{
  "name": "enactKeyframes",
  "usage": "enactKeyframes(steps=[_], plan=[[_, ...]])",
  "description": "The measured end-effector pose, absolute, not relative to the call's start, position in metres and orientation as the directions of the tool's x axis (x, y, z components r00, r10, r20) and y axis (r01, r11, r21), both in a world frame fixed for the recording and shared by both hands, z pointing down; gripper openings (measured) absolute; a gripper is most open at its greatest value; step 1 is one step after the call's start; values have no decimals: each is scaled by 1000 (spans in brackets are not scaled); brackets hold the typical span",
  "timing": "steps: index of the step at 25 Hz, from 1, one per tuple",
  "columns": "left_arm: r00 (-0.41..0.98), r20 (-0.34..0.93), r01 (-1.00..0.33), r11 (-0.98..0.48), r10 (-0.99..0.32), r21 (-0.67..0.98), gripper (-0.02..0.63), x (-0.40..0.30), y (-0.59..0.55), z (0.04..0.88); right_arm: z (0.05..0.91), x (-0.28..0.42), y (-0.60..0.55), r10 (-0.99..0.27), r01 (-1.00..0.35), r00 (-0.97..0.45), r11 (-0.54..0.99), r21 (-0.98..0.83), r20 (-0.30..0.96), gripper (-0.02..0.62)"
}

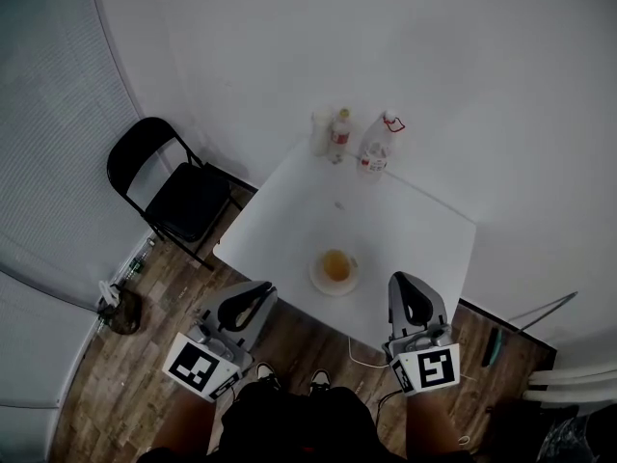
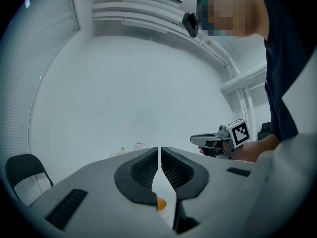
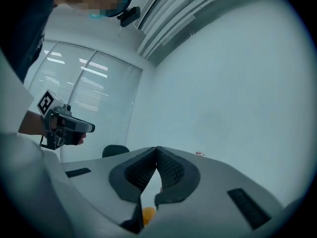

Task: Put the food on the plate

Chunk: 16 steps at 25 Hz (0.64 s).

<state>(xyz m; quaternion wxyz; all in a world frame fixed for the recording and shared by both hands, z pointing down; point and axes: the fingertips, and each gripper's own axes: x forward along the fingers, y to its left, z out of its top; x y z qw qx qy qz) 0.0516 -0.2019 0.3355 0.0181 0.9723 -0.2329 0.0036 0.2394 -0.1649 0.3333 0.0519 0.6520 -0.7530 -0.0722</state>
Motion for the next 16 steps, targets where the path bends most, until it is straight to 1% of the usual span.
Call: enactKeyframes(steps=[16], plan=[[895, 10, -445, -894, -445, 43, 43, 49, -203, 337, 341, 234, -170, -987, -971, -157, 157, 182, 12, 21]])
